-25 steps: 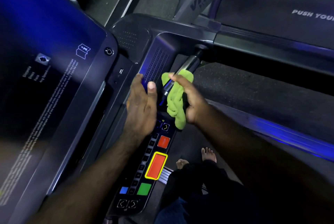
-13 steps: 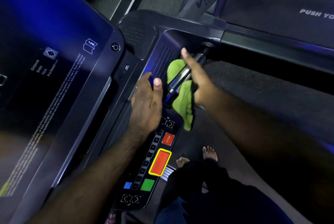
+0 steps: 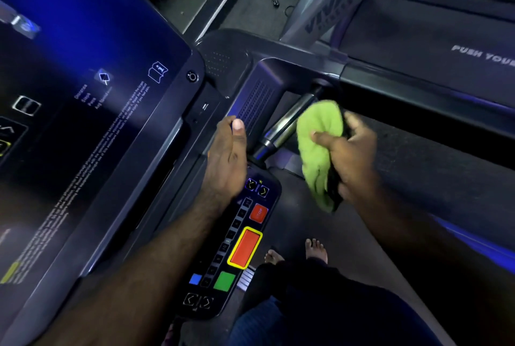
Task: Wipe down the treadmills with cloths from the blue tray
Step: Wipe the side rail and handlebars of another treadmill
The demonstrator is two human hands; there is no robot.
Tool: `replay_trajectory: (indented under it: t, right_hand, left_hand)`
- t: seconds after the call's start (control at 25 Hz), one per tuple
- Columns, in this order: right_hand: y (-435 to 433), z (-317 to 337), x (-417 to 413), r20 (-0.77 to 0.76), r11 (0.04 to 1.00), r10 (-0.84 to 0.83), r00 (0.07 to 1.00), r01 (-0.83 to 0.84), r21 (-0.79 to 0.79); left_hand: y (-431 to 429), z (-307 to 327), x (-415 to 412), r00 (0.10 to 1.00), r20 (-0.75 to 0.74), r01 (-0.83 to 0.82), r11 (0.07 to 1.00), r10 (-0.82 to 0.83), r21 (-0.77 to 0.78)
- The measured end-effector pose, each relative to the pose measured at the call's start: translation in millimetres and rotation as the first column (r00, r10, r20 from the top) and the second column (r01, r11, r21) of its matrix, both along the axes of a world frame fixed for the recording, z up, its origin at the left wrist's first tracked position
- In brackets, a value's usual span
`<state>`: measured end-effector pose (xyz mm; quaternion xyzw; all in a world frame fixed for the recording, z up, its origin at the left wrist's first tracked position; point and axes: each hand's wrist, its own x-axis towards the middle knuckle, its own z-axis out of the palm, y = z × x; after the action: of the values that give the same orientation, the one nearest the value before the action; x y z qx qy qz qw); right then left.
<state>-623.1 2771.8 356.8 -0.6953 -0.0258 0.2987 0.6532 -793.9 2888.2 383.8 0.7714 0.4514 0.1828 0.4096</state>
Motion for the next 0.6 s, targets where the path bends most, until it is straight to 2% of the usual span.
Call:
replay_trajectory:
  t: [0.04,0.08,0.12,0.16,0.2,0.24,0.32,0.36,0.4,0.44,0.48,0.56,0.6]
  right_hand:
    - [6,3,3,0.156,0.998,-0.049,0.987,0.04,0.058]
    - [13,5,2,0.311,0.997,-0.01,0.95,-0.015,0.076]
    - [23,6,-4,0.467,0.985,0.148,0.872,-0.174,0.013]
    - [30,3,-17,0.603,0.921,0.38,0.701,-0.348,-0.176]
    - [33,-5,-32,0.686,0.811,0.576,0.444,-0.414,-0.413]
    - [31,-11,-41,0.721,0.732,0.662,0.207,-0.386,-0.561]
    - [24,-19,-23,0.733,0.64,0.668,-0.129,-0.403,-0.654]
    - [25,-23,-1,0.725,0.612,0.638,-0.259,-0.402,-0.682]
    - [28,-27,24,0.697,0.597,0.634,-0.336,-0.361,-0.716]
    - [37,-29,48,0.678,0.611,0.658,-0.326,-0.294,-0.735]
    - [47,-26,66,0.693,0.651,0.689,-0.213,-0.24,-0.72]
    - [64,-18,50,0.725,0.733,0.678,0.121,-0.181,-0.655]
    - [63,-19,22,0.722,0.749,0.662,0.202,-0.15,-0.645]
  left_hand:
    - [-1,1,0,1.0,0.015,-0.012,1.0,0.012,-0.012]
    - [-1,2,-1,1.0,0.024,-0.019,0.999,0.02,-0.027]
    - [-1,3,-1,0.999,0.024,-0.025,0.999,0.026,-0.033]
    - [0,3,-1,0.999,0.028,-0.028,0.999,0.029,-0.036]
    - [0,2,-1,0.999,0.039,-0.029,0.999,0.03,-0.023]
    - [1,0,-1,0.998,0.057,-0.026,1.0,0.026,-0.002]
    - [2,-4,0,0.997,0.07,-0.022,1.0,0.022,0.01]
    - [3,-5,0,0.998,0.05,-0.026,1.0,0.026,0.003]
    - [3,-7,-1,1.0,0.021,-0.021,1.0,0.021,-0.003]
    - [2,-6,0,1.0,-0.013,-0.009,1.0,0.009,0.002]
    - [2,-4,1,0.999,-0.05,0.009,1.0,-0.009,0.012]
    - [2,-1,1,0.993,-0.113,0.036,0.999,-0.033,0.027]
    - [1,0,0,0.992,-0.125,0.037,0.998,-0.032,0.041]
